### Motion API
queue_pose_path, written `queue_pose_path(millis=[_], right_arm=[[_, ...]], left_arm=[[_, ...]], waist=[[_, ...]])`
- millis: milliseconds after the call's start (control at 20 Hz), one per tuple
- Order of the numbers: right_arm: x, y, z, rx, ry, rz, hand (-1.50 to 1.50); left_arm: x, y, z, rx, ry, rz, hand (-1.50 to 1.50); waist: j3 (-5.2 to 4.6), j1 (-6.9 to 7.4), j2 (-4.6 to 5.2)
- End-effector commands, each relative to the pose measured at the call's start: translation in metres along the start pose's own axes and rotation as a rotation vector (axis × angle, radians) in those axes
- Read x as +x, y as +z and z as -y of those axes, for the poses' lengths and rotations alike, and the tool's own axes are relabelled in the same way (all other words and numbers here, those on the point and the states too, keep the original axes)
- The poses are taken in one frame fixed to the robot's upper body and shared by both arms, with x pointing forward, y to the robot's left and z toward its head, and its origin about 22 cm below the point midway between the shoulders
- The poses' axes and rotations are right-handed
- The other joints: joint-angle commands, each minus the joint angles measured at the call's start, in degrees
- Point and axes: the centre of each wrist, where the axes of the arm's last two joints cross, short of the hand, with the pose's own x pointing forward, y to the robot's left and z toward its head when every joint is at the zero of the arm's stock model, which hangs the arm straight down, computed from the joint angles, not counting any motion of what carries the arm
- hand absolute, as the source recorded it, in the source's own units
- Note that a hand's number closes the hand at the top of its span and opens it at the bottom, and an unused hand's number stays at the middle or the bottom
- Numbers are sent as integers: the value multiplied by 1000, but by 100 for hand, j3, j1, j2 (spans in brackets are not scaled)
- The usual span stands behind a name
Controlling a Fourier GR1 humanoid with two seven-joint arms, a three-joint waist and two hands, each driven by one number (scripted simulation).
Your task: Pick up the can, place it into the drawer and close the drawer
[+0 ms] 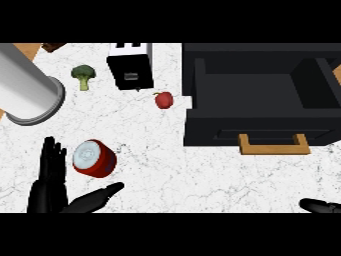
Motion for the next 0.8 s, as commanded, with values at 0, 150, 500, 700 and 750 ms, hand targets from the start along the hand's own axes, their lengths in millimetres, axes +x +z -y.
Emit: queue_pose_path(millis=[0, 150, 500, 700, 750], right_arm=[[-5, 4, 5, -2, -3, -12, -150], [-10, -11, -3, -10, 11, -4, -150], [11, 8, 8, -18, 4, -8, -150], [19, -1, 10, -15, 16, 0, -150], [12, -9, 10, 0, 22, 10, -150]], left_arm=[[-33, -6, -9, 37, 2, -11, -150], [-56, -2, 18, 69, -51, -10, -150], [-74, -12, -6, 77, 6, -49, -150], [-86, -31, -1, 87, -12, -81, -150], [-106, -24, -15, 84, 9, -72, -150]], waist=[[-1, 1, 1], [-2, 10, 9], [0, -1, 0], [0, -3, 3], [-1, 5, 5]])
